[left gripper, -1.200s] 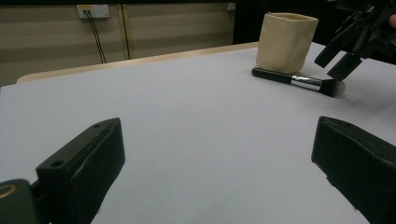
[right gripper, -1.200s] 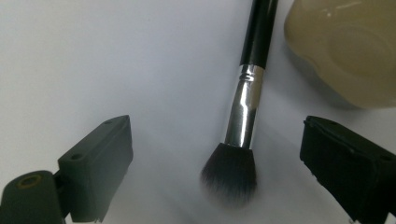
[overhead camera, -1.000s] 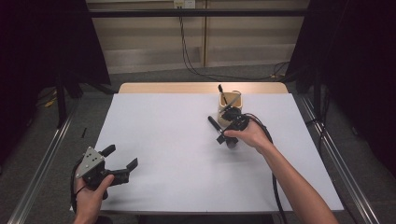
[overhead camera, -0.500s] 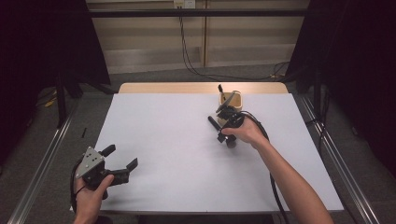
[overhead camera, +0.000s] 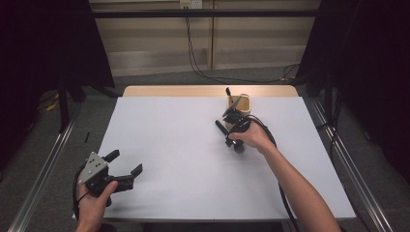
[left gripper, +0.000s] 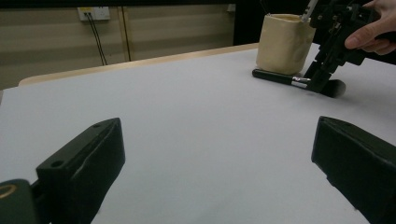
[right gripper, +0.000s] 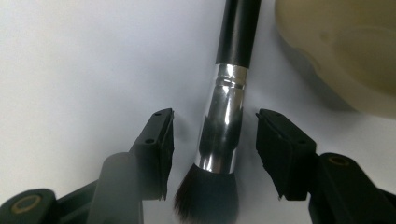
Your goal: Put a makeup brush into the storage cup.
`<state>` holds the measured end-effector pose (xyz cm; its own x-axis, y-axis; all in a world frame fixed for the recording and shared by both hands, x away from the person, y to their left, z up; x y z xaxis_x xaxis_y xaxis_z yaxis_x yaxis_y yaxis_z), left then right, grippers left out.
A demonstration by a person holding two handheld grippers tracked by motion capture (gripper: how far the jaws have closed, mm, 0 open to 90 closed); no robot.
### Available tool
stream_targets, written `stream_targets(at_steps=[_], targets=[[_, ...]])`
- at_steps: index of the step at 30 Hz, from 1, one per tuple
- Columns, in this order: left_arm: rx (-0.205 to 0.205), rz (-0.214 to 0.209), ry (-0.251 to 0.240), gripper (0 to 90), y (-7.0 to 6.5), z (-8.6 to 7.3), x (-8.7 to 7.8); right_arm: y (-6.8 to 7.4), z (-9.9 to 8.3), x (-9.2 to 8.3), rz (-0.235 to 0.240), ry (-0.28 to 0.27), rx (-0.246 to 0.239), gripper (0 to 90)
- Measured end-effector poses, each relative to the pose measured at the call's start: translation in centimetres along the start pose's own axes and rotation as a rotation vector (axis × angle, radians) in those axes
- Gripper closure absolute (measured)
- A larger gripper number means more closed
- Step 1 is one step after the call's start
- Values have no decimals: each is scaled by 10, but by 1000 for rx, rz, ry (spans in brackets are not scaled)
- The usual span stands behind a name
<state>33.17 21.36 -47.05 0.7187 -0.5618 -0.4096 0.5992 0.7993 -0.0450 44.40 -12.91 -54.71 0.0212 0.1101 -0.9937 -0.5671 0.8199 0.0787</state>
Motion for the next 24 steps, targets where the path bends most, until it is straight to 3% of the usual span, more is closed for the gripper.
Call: stream_targets(at_steps=[18, 24], targets=[[4, 0, 1, 28, 0, 0, 0, 0, 6, 3, -49, -8, 2, 680], [4, 0, 1, 28, 0, 0, 0, 0, 5, 2, -52, 2, 11, 706]])
Point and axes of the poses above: each handheld gripper's, and its own axes: x roughly forward along the jaws, z roughly out of its top, y roughly to its left, the point moved 10 cm from there along x, roughly forward along the jaws, and after that the axes turned 7 degrees about y, right-handed, at the moved point
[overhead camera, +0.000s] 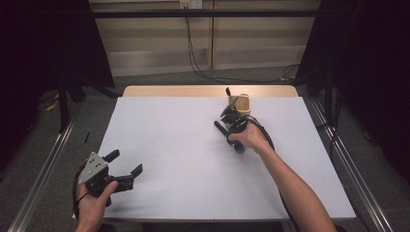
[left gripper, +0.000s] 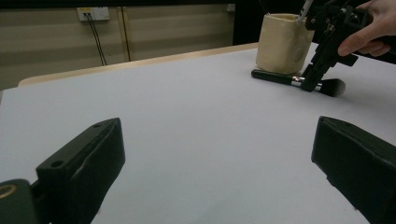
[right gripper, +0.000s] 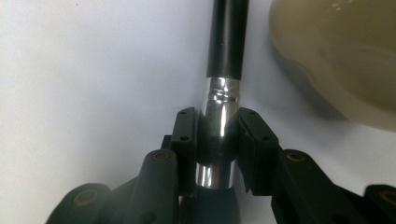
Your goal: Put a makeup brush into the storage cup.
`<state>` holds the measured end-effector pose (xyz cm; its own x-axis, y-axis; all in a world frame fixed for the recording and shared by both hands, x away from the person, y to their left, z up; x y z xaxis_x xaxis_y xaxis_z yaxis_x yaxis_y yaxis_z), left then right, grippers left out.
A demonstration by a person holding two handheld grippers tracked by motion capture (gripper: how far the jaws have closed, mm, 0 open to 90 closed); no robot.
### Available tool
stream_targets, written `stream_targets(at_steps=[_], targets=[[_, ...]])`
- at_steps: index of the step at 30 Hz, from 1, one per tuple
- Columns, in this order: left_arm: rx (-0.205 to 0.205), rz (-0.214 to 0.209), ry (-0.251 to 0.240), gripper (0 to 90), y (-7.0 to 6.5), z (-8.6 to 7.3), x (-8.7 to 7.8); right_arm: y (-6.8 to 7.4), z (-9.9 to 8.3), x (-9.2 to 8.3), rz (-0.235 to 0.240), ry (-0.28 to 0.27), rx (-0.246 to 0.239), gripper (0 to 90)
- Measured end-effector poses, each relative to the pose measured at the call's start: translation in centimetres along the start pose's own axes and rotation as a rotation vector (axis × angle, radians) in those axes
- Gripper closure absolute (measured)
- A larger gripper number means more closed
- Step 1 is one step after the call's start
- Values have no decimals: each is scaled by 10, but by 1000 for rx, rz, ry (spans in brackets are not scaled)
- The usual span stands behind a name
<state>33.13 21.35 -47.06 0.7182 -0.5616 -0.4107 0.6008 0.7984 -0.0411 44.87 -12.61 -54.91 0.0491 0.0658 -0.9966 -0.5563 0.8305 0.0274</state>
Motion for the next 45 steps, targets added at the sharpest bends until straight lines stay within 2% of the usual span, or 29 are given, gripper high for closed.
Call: stream_targets(at_steps=[9, 12, 19, 26, 35, 45], targets=[[1, -1, 0, 28, 0, 0, 0, 0, 0, -1, -1, 9, 3, 715], [1, -2, 2, 28, 0, 0, 0, -1, -1, -1, -1, 11, -10, 716], [1, -1, 2, 28, 1, 0, 0, -1, -3, -7, 10, -12, -21, 716], [0, -2, 6, 28, 0, -1, 1, 0, -5, -13, 29, -66, -43, 717], [-2, -1, 7, 28, 1, -1, 1, 2, -9, -20, 74, -154, -45, 716], [-6, -1, 10, 28, 0, -2, 2, 5, -9, -39, 136, -304, -53, 717]])
Point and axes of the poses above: each handheld gripper's, and its own axes: x roughly forward along the jaws, z roughly out of its top, y roughly to its left, the point moved 10 cm from there along x, roughly forward along the jaws, and after that the axes turned 7 degrees about y, right-handed, at the moved point
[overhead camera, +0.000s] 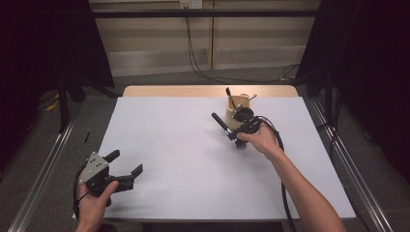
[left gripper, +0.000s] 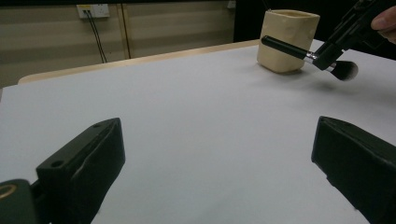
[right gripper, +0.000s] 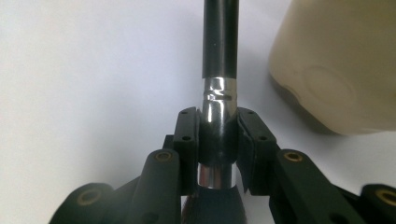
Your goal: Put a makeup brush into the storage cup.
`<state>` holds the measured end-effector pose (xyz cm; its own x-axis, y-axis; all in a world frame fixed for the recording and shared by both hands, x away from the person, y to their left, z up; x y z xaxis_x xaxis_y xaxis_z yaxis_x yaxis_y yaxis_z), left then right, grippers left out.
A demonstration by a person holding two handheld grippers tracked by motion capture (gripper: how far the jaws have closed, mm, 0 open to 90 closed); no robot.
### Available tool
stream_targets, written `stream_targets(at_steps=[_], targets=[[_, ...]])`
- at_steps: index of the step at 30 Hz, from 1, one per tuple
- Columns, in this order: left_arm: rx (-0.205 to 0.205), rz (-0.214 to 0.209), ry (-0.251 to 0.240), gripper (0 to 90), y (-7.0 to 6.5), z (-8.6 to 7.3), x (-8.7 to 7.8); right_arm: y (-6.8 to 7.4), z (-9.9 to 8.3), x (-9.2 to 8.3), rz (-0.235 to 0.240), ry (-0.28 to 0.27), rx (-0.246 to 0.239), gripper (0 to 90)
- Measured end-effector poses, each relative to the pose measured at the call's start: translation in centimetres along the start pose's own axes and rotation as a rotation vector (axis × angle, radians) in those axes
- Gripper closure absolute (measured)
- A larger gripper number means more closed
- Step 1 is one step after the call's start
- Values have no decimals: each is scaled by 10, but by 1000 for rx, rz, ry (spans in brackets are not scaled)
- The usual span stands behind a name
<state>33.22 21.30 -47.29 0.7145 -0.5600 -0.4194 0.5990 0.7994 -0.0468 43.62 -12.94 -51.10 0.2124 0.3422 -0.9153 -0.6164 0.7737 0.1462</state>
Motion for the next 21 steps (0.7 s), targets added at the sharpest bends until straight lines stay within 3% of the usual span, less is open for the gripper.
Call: stream_targets(at_steps=[10, 16, 21], targets=[[-1, 2, -3, 28, 0, 1, 0, 3, 3, -16, 43, -193, -16, 717], [13, -2, -2, 28, 0, 1, -1, 5, 2, -23, 88, -287, 2, 716], [26, -11, -2, 28, -2, 2, -1, 11, 1, -32, 115, -350, -19, 717]])
Point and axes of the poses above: each handheld gripper's, and its own axes: x roughly forward along the jaws, z roughly out of its top, y roughly to its left, the point moved 10 cm from there along x, roughly forward along the jaws, and after that the axes turned 7 degrees about y, right-handed, at the moved point
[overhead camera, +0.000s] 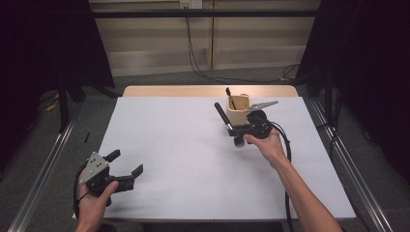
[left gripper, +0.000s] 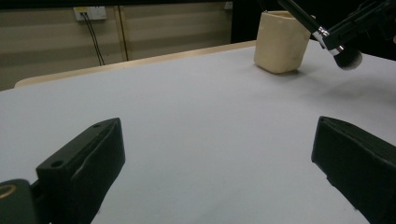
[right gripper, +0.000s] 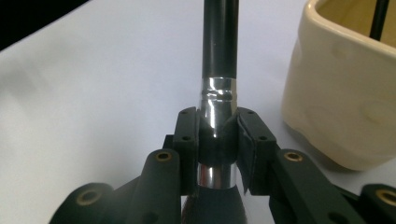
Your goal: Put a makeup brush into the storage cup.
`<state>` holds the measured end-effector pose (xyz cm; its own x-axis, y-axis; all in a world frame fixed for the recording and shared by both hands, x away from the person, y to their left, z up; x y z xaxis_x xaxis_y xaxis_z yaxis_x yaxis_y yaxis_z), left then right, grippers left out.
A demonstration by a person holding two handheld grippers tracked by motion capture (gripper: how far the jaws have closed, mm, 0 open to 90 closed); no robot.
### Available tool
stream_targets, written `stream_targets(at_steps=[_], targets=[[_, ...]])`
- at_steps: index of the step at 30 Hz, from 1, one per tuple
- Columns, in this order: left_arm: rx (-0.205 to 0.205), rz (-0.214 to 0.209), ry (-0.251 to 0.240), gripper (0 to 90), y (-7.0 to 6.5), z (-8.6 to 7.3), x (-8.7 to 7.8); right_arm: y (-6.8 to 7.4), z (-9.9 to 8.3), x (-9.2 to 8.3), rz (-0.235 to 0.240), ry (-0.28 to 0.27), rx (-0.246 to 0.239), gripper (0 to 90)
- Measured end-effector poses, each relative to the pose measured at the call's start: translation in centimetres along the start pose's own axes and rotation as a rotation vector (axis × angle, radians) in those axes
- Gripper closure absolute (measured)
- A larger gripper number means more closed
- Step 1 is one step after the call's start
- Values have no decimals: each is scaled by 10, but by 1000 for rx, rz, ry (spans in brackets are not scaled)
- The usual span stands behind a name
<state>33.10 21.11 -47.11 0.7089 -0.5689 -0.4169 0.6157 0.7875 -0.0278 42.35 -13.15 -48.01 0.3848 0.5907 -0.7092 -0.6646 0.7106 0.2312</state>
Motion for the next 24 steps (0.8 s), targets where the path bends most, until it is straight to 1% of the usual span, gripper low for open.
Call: stream_targets(at_steps=[1, 5, 10, 13, 15, 17, 20, 24], targets=[[-3, -2, -1, 28, -1, 0, 0, 2, 0, -1, 10, -12, -11, 716], [14, -8, 1, 28, -2, 1, 0, 5, 1, -8, 38, -39, -34, 716], [9, -21, 0, 28, -6, 2, 1, 8, -3, -13, 48, -41, -56, 716], [9, -31, 4, 28, -9, 2, 1, 12, -6, -17, 65, -48, -71, 716], [11, -47, 11, 28, -12, 2, 2, 16, -7, -19, 80, -49, -79, 716], [14, -55, 15, 28, -14, 2, 2, 19, -9, -20, 87, -39, -86, 716], [39, -70, 23, 28, -18, 3, 4, 24, -12, -22, 105, -34, -105, 716], [41, -86, 30, 28, -23, 4, 6, 32, -15, -25, 136, -16, -129, 716]])
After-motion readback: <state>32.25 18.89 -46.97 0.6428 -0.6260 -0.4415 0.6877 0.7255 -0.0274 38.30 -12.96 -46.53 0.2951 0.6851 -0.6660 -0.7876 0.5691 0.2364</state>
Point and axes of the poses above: each handheld gripper's, and its own axes: x roughly forward along the jaws, z roughly out of its top, y roughly to its left, the point moved 10 cm from there along x, roughly forward along the jaws, and after that the axes turned 7 degrees about y, right-handed, at the moved point
